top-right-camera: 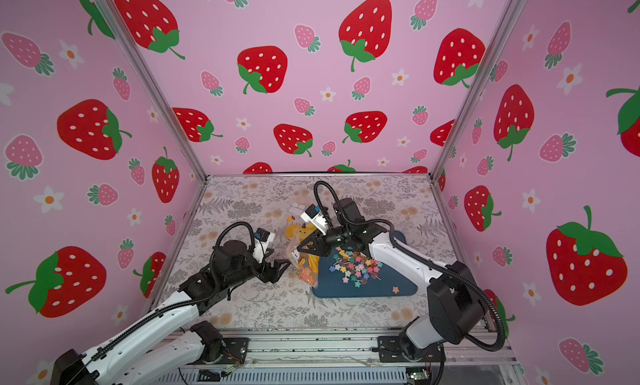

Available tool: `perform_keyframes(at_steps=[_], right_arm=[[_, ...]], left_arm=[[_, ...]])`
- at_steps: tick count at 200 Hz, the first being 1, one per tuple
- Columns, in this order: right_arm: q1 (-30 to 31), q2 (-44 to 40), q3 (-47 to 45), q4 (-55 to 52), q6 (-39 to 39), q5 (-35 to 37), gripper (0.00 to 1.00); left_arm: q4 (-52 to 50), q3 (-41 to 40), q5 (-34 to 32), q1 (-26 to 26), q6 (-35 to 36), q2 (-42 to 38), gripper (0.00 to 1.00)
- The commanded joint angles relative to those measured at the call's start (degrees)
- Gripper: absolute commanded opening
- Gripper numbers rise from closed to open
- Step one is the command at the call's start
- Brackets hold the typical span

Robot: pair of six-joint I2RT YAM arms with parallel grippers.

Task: Pour candies out of the ziploc bag
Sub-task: Open the ziploc bag at the center of the board.

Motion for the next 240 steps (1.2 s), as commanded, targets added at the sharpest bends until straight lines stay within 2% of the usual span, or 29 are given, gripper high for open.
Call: perform_keyframes(at_steps=[1, 38, 64, 112, 148, 159, 179, 190, 194, 234, 240], right_arm=[[-0.08, -3.33, 0.78, 1.49, -1.13, -4.1, 0.0], [-0.09, -4.39, 0.47, 1.36, -1.0, -3.61, 0.0], [-0.09, -4.37, 0.47, 1.14, -0.91, -3.37, 0.0], [-0.02, -3.69, 0.47, 1.09, -0.57, -3.96, 0.0], [-0.07, -3.38, 0.65, 1.14, -0.45, -3.98, 0.0], [-0.06, -3.43, 0.65, 1.14, -0.39, -3.86, 0.0], [-0.05, -3.25, 0.56, 1.05, -0.39, -3.71, 0.0], [-0.08, -3.12, 0.49, 0.96, -0.39, -3.61, 0.0], [-0.09, -3.08, 0.47, 0.96, -0.41, -3.62, 0.0], [-0.18, -2.98, -0.2, 0.88, -0.39, -0.13, 0.0], [-0.26, -3.12, -0.6, 0.88, -0.43, 1.31, 0.0]], left_arm=[[4.69, 0.21, 0.1, -1.2, 1.91, 0.46, 0.82], [4.91, 0.84, 3.51, -1.73, 2.09, 2.74, 0.61], [6.15, 0.69, 3.25, -2.41, 1.11, 3.03, 0.51], [8.96, -0.06, -0.7, -3.62, 1.3, 1.23, 0.58], [8.74, 0.87, -0.54, -4.13, 1.98, 1.92, 0.51], [8.78, 0.93, -0.36, -4.13, 1.98, 2.12, 0.45], [8.81, 1.02, -0.44, -4.35, 1.74, 2.21, 0.18], [8.79, 1.1, -0.61, -4.37, 1.64, 2.11, 0.07], [8.72, 1.1, -0.75, -4.47, 1.66, 2.05, 0.0], [6.69, 1.52, -1.37, -4.58, 0.84, 0.18, 0.0], [5.94, 1.69, -3.24, -4.53, 0.76, -0.37, 0.0]])
